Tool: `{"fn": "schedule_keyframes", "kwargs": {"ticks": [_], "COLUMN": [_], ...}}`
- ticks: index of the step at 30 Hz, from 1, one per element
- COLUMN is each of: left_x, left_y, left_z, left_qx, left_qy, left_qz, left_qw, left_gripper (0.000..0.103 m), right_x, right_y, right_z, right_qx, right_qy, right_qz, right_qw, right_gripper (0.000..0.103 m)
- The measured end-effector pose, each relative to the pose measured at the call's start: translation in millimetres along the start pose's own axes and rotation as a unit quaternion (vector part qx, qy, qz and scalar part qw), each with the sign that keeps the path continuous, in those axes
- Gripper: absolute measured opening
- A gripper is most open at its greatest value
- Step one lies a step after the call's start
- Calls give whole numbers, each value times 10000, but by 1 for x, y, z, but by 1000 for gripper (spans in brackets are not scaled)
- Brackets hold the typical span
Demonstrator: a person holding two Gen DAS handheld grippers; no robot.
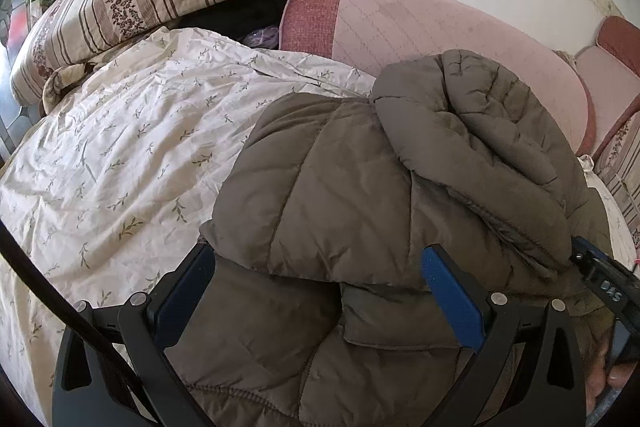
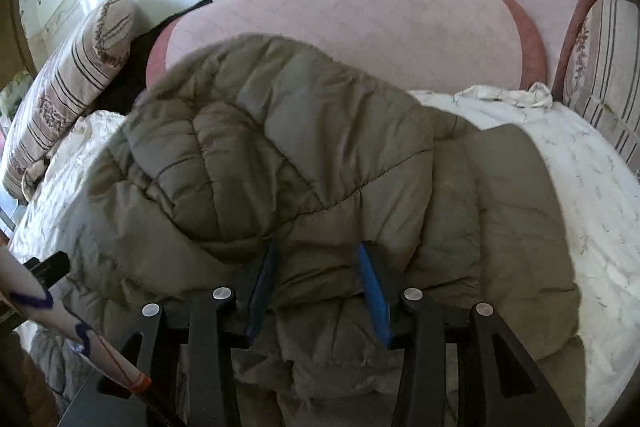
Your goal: Fold large clothes
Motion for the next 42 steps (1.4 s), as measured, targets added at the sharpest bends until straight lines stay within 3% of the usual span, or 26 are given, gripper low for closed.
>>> {"fn": "schedule_keyframes", "kwargs": {"ticks": [6,11,16,20,24,27,29,32,36,42], "left_x": [5,8,18,39,48,24,10,11,9,-30], "left_y": [-1,6,27,58,76,66,58,60,59,52], "left_z": [-6,-18,-38,-30,8,54,72,61,29,-27], "left_qx": [-41,-51,-109,-215,-17,437,410,445,100,-83], "left_qy": [106,229,454,426,116,-465,-594,-466,-377,-276], "left_qz": [-23,94,250,291,384,532,495,626,314,577], "left_qw": [9999,9997,9986,9984,9992,9965,9962,9960,9987,9979], "left_gripper": [103,103,103,103,103,103,103,103,103,103], "right_x": [-6,-18,-11,-12,-14,-14,-13,-14,-13,-20], "right_y": [9,22,34,60,81,92,98,102,106,105], "right_z": [-43,-84,-91,-85,-82,-81,-82,-84,-100,-136], "right_qx": [252,211,46,140,85,80,109,135,97,54], "right_qy": [145,413,681,676,621,595,583,575,687,789], "right_qz": [643,1541,1435,1876,2044,2183,2251,2300,2282,2085], "right_qw": [9975,9870,9873,9798,9769,9740,9725,9714,9711,9748], "right_gripper": [48,48,48,48,48,48,48,48,48,48]}}
Point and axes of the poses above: each gripper's, at about its wrist camera, not at the fingertips, and z roughly the way its jaws point, y to its right, x to its top, the point moved 10 cm from there along z, roughly the way its jaws point, and after that the axes turned 4 degrees about -z, right-handed, at the moved point
